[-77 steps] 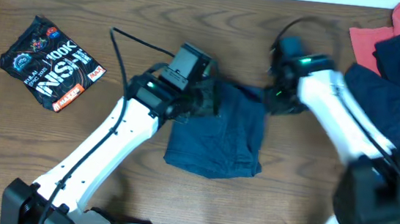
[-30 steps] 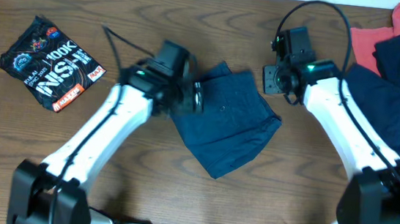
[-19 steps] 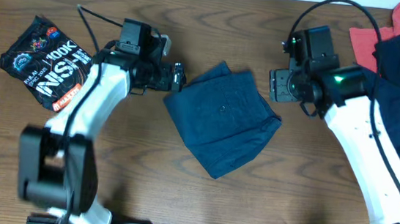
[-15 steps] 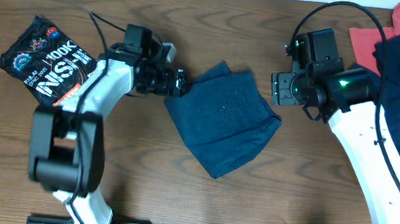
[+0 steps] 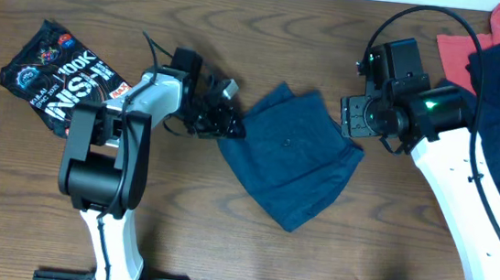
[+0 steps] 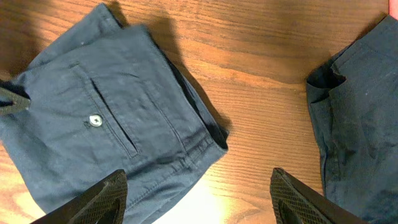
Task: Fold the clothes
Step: 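Grasp the folded shorts with the left gripper and carry them to the far-left corner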
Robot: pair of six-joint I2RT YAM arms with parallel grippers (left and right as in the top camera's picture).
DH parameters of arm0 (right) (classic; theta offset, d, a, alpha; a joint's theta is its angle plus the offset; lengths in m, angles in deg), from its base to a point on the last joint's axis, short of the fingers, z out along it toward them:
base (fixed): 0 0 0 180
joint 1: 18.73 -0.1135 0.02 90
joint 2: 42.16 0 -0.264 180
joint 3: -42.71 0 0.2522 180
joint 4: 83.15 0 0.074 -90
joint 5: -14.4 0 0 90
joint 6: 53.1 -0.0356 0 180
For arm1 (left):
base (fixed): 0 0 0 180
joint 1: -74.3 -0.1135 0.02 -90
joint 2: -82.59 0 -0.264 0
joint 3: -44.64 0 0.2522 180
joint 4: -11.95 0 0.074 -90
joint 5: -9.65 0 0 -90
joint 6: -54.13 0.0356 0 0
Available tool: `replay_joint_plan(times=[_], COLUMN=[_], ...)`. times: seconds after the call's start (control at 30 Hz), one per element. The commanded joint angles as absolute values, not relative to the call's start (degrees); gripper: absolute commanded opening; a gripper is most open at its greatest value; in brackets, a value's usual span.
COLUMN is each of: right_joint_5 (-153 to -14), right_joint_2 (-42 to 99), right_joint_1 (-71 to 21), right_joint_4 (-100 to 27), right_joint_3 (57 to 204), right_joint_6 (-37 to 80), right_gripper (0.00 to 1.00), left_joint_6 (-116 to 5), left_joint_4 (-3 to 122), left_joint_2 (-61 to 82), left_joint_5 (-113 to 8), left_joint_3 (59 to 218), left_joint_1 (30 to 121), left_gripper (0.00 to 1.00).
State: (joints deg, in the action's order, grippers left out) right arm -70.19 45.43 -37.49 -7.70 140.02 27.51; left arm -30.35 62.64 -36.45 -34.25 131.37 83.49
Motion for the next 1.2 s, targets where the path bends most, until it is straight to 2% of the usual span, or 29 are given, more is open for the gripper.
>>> replay_joint_plan(times=[0.0, 0.13, 0.27, 0.47, 0.53, 0.7, 0.8, 0.97, 1.17], right_joint_5=[-70.04, -70.00, -69.39, -69.36, -69.39, -69.39, -69.41, -69.41, -69.41], right_joint_2=[44.73, 44.73, 44.73, 44.73, 44.73, 44.73, 44.73, 44.73, 44.73], right_joint_1=[-37.87, -37.76, -37.76, -37.76, -37.76, -37.76, -37.76, -37.76, -37.76], right_joint_4=[-7.61, -6.93, -6.41, -7.00, -7.13, -6.52, -6.58, -6.39, -6.10], right_joint_3=[140.87, 140.87, 140.87, 140.87, 140.87, 140.87, 140.87, 140.87, 140.87], right_joint_6=[27.95, 27.95, 27.97, 27.95, 27.95, 27.95, 27.93, 27.95, 27.95], right_gripper=[0.71, 0.71, 0.70, 0.70, 0.70, 0.69, 0.69, 0.69, 0.69], left_joint_6=[-29.02, -29.24, -34.48, -36.65, -38.66, -45.50, -46.00, -42.83, -42.42], left_joint_4=[64.26, 66.44, 72.26, 79.71, 78.77, 77.37, 74.55, 68.02, 60.37], left_joint_2=[-37.52, -36.38, -34.46, -34.09, -33.26, -27.31, -23.25, -18.79, -18.11], left_joint_5=[-35.03, -36.83, -46.46, -47.51, -50.90, -79.62, -89.87, -95.16, -95.45], left_joint_3=[130.54, 130.54, 130.54, 130.54, 130.62, 135.13, 139.39, 146.32, 150.41], left_joint_1=[83.71, 83.45, 83.23, 83.34, 82.84, 80.28, 77.83, 72.30, 62.90], left_gripper=[0.06, 0.06, 0.06, 0.06, 0.06, 0.06, 0.06, 0.06, 0.06])
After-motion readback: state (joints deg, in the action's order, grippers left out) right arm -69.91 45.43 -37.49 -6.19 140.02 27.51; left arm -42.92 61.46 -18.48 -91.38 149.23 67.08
